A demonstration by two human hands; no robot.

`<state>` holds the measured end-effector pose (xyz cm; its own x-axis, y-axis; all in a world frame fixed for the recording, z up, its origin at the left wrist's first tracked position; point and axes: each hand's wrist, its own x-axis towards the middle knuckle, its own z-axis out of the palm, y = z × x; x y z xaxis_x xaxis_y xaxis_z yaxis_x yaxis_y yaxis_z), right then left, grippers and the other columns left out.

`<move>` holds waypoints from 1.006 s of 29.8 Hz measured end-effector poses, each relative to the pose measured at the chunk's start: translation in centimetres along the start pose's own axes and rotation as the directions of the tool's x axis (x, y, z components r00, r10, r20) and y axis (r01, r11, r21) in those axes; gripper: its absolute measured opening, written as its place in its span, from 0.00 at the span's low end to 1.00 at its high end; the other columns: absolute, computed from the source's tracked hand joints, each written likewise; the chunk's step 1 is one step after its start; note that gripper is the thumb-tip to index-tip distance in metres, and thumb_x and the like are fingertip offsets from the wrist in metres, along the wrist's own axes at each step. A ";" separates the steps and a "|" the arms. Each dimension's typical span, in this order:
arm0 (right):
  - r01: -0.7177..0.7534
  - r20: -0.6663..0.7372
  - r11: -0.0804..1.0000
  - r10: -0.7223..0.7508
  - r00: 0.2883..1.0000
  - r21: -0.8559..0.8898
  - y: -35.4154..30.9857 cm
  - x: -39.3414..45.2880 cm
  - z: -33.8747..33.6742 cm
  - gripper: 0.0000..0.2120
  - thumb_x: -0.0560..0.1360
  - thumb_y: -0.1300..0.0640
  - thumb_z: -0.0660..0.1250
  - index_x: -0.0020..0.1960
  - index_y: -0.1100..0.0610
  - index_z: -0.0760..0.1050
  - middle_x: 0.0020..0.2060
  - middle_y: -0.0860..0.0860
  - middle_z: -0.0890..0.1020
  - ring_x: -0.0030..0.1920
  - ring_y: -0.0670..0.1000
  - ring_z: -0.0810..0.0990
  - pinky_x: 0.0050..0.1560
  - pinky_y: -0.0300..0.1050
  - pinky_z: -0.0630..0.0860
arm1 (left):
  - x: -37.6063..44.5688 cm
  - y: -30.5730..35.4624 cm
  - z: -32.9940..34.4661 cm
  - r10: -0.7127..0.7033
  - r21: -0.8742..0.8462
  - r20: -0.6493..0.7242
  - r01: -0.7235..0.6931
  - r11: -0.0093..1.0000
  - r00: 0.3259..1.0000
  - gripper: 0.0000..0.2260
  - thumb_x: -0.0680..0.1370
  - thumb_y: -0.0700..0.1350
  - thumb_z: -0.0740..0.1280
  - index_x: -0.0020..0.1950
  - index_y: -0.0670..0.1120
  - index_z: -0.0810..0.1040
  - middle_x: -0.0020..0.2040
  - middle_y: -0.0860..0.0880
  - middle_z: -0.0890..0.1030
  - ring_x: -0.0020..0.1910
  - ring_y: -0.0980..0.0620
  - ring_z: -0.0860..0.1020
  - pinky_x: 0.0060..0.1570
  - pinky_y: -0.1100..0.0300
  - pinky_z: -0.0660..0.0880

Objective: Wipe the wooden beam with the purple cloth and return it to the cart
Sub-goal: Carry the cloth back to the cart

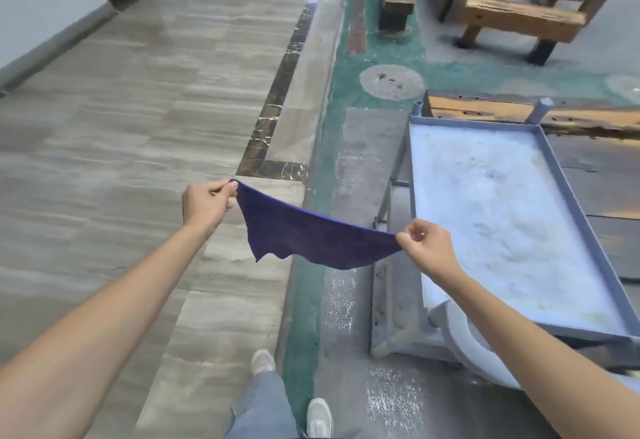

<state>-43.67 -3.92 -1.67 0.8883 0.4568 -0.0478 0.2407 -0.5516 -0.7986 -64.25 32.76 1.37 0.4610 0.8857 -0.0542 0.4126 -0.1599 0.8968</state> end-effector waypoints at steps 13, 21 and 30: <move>-0.366 0.191 0.899 0.326 0.926 0.240 1.3 3.6 -3.7 0.07 0.69 0.60 0.62 0.33 0.58 0.68 0.29 0.50 0.71 0.29 0.52 0.72 0.35 0.43 0.73 | 16.5 10.3 21.9 0.208 -0.025 0.467 -0.222 0.975 0.860 0.04 0.76 0.46 0.73 0.49 0.50 0.87 0.39 0.42 0.85 0.37 0.46 0.82 0.47 0.46 0.82; -0.458 0.133 0.790 0.445 0.886 0.408 1.2 3.3 -4.9 0.08 0.62 0.63 0.57 0.32 0.66 0.58 0.32 0.59 0.56 0.32 0.54 0.56 0.33 0.47 0.54 | 19.1 16.9 32.8 0.384 -0.080 0.677 -0.456 0.886 0.628 0.02 0.73 0.45 0.74 0.42 0.48 0.86 0.32 0.42 0.82 0.33 0.49 0.79 0.44 0.51 0.80; -0.353 -0.245 0.652 0.645 0.724 0.672 5.1 2.4 -7.4 0.08 0.54 0.60 0.56 0.27 0.51 0.56 0.27 0.49 0.55 0.30 0.49 0.50 0.31 0.36 0.49 | 14.1 24.2 46.7 0.462 -0.191 0.820 -0.599 0.778 0.337 0.07 0.77 0.45 0.72 0.50 0.44 0.88 0.43 0.43 0.87 0.39 0.46 0.84 0.44 0.52 0.83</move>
<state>-37.42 -10.84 -1.38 0.8943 -0.1959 -0.4023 -0.4191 -0.0518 -0.9065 -11.11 21.03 1.75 0.9905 -0.1325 0.0355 -0.1056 -0.5713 0.8139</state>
